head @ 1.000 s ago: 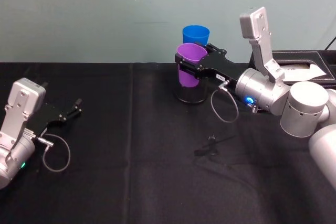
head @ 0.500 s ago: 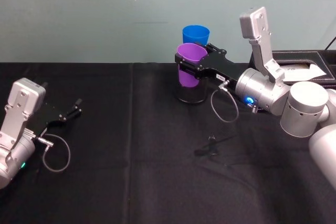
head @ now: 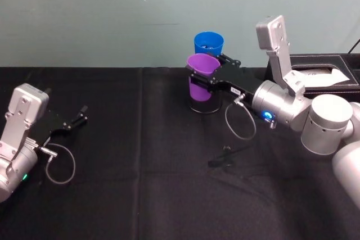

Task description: Pick up one cup with a gripper and tap it against the other cup.

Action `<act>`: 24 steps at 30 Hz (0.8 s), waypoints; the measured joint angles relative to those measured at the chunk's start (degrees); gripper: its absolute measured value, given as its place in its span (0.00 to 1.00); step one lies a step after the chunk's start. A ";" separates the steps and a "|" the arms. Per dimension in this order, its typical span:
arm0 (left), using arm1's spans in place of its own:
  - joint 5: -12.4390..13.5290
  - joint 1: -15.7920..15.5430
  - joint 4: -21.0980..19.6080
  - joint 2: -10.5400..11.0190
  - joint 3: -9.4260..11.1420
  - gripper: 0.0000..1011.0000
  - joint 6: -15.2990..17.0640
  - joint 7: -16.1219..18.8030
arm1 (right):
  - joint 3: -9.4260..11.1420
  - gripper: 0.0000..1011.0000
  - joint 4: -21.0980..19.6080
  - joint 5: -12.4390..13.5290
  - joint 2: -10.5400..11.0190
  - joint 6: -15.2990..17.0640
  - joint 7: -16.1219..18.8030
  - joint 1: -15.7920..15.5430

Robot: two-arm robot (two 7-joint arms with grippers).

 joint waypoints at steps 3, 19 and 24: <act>0.00 0.00 0.00 0.00 0.00 0.99 0.00 0.00 | -0.15 0.74 -0.87 0.12 0.28 0.12 0.13 -0.88; 0.00 0.00 0.00 0.00 0.00 0.99 0.00 0.00 | -0.58 0.74 -6.32 1.25 2.04 0.47 0.14 -5.32; 0.00 0.00 0.00 0.00 0.00 0.99 0.00 0.00 | -0.47 0.74 -8.64 1.86 3.08 0.85 0.20 -6.66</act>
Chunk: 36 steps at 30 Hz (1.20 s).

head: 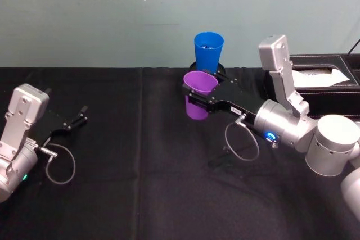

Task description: Pick up one cup with a gripper and tap it against the other cup.

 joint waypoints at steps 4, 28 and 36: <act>0.00 0.00 0.00 0.00 0.00 0.99 0.00 0.00 | 0.08 0.74 -2.48 0.58 1.24 0.30 0.33 -1.40; 0.00 0.00 0.00 0.00 0.00 0.99 0.00 0.00 | -1.22 0.74 -9.40 1.73 5.25 -0.47 0.89 -6.60; 0.00 0.00 0.00 0.00 0.00 0.99 0.00 0.00 | -1.13 0.74 -10.08 0.68 6.00 -1.59 0.08 -7.56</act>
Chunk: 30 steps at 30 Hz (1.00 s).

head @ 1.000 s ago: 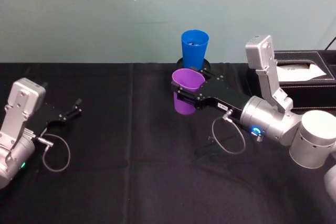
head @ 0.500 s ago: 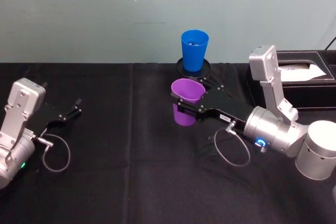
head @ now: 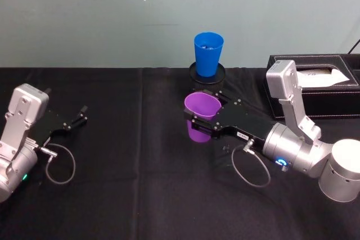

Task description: Pick up one cup with a gripper and tap it against the other cup.

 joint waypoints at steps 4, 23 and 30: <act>0.00 0.00 0.00 0.00 0.00 0.99 0.00 0.00 | 0.26 0.74 0.38 -0.14 0.16 -0.48 0.02 -0.26; 0.00 0.00 0.00 0.00 0.00 0.99 0.00 0.00 | 0.39 0.74 3.04 -3.46 -0.75 -5.32 -1.07 -2.85; 0.00 0.00 0.00 0.00 0.00 0.99 0.00 0.00 | 0.90 0.74 5.54 -4.42 -1.93 -8.39 -0.92 -3.08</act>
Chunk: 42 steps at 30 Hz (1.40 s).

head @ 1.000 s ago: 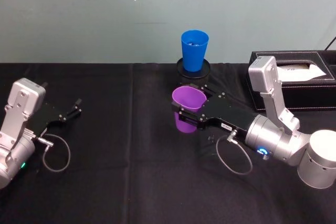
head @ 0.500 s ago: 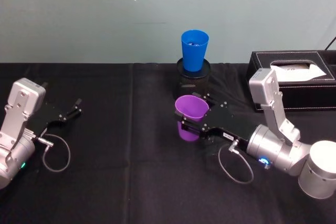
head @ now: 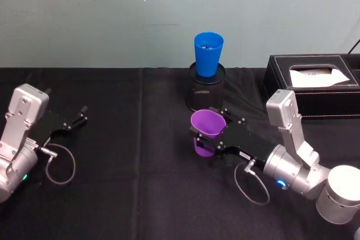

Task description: Pick up one cup with a gripper and tap it against the other cup.

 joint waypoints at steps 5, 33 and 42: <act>0.00 0.00 0.00 0.00 0.00 0.99 0.00 0.00 | 0.10 0.74 0.86 -0.91 -0.51 -1.23 0.46 -0.28; 0.00 0.00 0.00 0.00 0.00 0.99 0.00 0.00 | 0.91 0.74 2.20 -1.85 -1.57 -1.70 1.57 -1.29; 0.00 0.00 0.00 0.00 0.00 0.99 0.00 0.00 | 0.97 0.74 2.10 -1.66 -1.60 -1.16 1.66 -1.56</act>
